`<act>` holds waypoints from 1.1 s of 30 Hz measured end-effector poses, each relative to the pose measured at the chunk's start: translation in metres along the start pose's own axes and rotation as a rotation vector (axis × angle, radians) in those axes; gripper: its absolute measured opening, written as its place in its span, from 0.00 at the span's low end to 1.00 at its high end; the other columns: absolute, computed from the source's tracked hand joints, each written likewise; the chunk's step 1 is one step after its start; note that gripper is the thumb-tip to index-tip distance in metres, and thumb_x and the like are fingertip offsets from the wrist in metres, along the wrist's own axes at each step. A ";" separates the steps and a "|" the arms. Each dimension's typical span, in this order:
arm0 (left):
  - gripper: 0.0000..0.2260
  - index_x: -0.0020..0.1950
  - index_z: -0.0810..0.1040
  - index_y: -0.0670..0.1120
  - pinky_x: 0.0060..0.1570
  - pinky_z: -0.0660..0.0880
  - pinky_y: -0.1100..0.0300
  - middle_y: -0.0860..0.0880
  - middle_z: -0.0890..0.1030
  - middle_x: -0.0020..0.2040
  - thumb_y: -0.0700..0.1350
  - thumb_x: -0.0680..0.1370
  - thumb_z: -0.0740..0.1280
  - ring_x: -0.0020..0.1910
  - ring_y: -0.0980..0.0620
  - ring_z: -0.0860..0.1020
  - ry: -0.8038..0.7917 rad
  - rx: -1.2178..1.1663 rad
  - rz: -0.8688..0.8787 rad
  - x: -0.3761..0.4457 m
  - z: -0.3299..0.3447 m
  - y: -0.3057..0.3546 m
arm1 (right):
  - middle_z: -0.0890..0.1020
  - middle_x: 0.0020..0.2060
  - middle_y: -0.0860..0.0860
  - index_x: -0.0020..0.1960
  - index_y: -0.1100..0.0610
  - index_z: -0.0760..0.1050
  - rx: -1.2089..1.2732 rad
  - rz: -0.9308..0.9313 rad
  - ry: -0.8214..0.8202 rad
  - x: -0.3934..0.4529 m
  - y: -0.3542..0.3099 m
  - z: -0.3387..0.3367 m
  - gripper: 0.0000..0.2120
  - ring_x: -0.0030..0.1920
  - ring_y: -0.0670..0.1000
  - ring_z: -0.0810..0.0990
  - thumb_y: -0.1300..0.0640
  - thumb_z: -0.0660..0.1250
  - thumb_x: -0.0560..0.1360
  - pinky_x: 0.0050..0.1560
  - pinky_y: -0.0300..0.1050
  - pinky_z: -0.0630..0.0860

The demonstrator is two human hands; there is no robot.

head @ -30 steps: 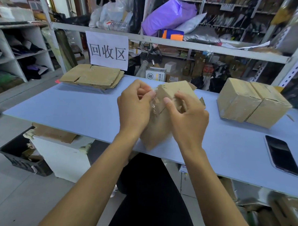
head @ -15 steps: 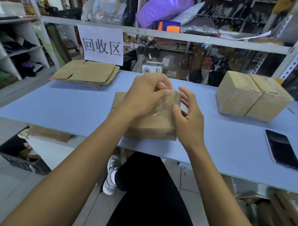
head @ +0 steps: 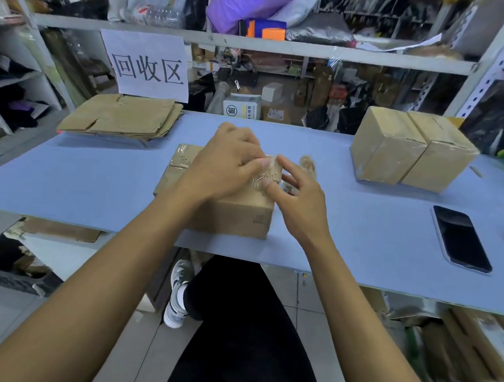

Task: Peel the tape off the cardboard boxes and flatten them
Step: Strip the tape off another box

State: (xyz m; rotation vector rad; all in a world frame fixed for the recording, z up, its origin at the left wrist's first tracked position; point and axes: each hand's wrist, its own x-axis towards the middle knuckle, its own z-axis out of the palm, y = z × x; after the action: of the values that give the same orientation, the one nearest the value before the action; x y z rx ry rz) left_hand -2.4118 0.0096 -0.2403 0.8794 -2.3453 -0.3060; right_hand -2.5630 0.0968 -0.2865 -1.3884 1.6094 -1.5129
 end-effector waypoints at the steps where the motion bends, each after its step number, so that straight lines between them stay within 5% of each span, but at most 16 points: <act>1: 0.15 0.53 0.86 0.51 0.56 0.66 0.59 0.56 0.78 0.51 0.55 0.77 0.62 0.54 0.51 0.68 -0.072 0.043 0.029 0.002 -0.006 -0.003 | 0.78 0.63 0.37 0.72 0.48 0.74 0.028 0.007 -0.007 0.003 0.001 0.000 0.26 0.63 0.39 0.77 0.54 0.74 0.75 0.65 0.42 0.75; 3: 0.13 0.54 0.86 0.50 0.51 0.68 0.59 0.55 0.80 0.49 0.51 0.77 0.64 0.49 0.53 0.73 -0.121 0.046 0.060 0.004 -0.011 -0.007 | 0.78 0.63 0.38 0.72 0.48 0.74 0.072 0.021 -0.021 0.007 0.002 0.000 0.25 0.63 0.39 0.77 0.55 0.74 0.76 0.64 0.40 0.75; 8: 0.06 0.45 0.84 0.48 0.50 0.73 0.65 0.51 0.82 0.45 0.47 0.75 0.67 0.46 0.55 0.79 0.078 -0.124 -0.032 -0.007 -0.014 -0.020 | 0.79 0.65 0.40 0.72 0.48 0.74 0.143 0.101 -0.045 0.019 0.007 -0.003 0.24 0.62 0.40 0.79 0.54 0.73 0.77 0.52 0.29 0.75; 13: 0.06 0.45 0.83 0.53 0.55 0.66 0.65 0.52 0.72 0.56 0.52 0.76 0.67 0.55 0.54 0.72 0.079 -0.123 -0.076 -0.016 -0.010 -0.027 | 0.77 0.68 0.41 0.73 0.48 0.74 0.047 0.074 -0.102 0.029 0.008 0.002 0.23 0.68 0.42 0.75 0.52 0.70 0.78 0.66 0.41 0.73; 19: 0.03 0.44 0.83 0.54 0.51 0.69 0.63 0.53 0.77 0.49 0.52 0.74 0.74 0.52 0.54 0.72 0.074 -0.169 -0.122 -0.011 -0.005 -0.023 | 0.68 0.75 0.43 0.66 0.51 0.79 -0.218 -0.048 -0.212 0.038 -0.008 -0.003 0.16 0.74 0.41 0.65 0.58 0.68 0.79 0.72 0.43 0.64; 25: 0.09 0.47 0.82 0.55 0.48 0.69 0.69 0.59 0.82 0.44 0.40 0.78 0.70 0.42 0.67 0.76 0.111 -0.333 -0.153 -0.008 -0.009 -0.035 | 0.81 0.61 0.46 0.52 0.52 0.86 -0.246 -0.078 -0.189 0.045 -0.017 0.007 0.08 0.63 0.43 0.76 0.59 0.71 0.75 0.65 0.44 0.73; 29: 0.08 0.50 0.82 0.56 0.49 0.71 0.70 0.58 0.83 0.46 0.44 0.78 0.66 0.46 0.65 0.79 0.122 -0.379 -0.130 -0.009 -0.009 -0.034 | 0.84 0.46 0.43 0.46 0.56 0.85 -0.284 -0.135 -0.098 0.049 -0.030 0.019 0.03 0.50 0.41 0.80 0.58 0.72 0.75 0.48 0.25 0.69; 33: 0.09 0.52 0.82 0.54 0.50 0.72 0.67 0.57 0.83 0.50 0.46 0.79 0.63 0.49 0.62 0.78 0.139 -0.418 -0.170 -0.008 -0.012 -0.035 | 0.82 0.35 0.41 0.41 0.55 0.83 -0.331 -0.146 -0.098 0.057 -0.039 0.027 0.05 0.37 0.33 0.77 0.58 0.71 0.76 0.37 0.25 0.67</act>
State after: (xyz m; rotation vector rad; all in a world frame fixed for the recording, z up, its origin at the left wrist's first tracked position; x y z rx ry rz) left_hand -2.3810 -0.0115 -0.2488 0.8599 -1.9788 -0.7500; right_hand -2.5461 0.0407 -0.2414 -1.7642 1.7879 -1.2720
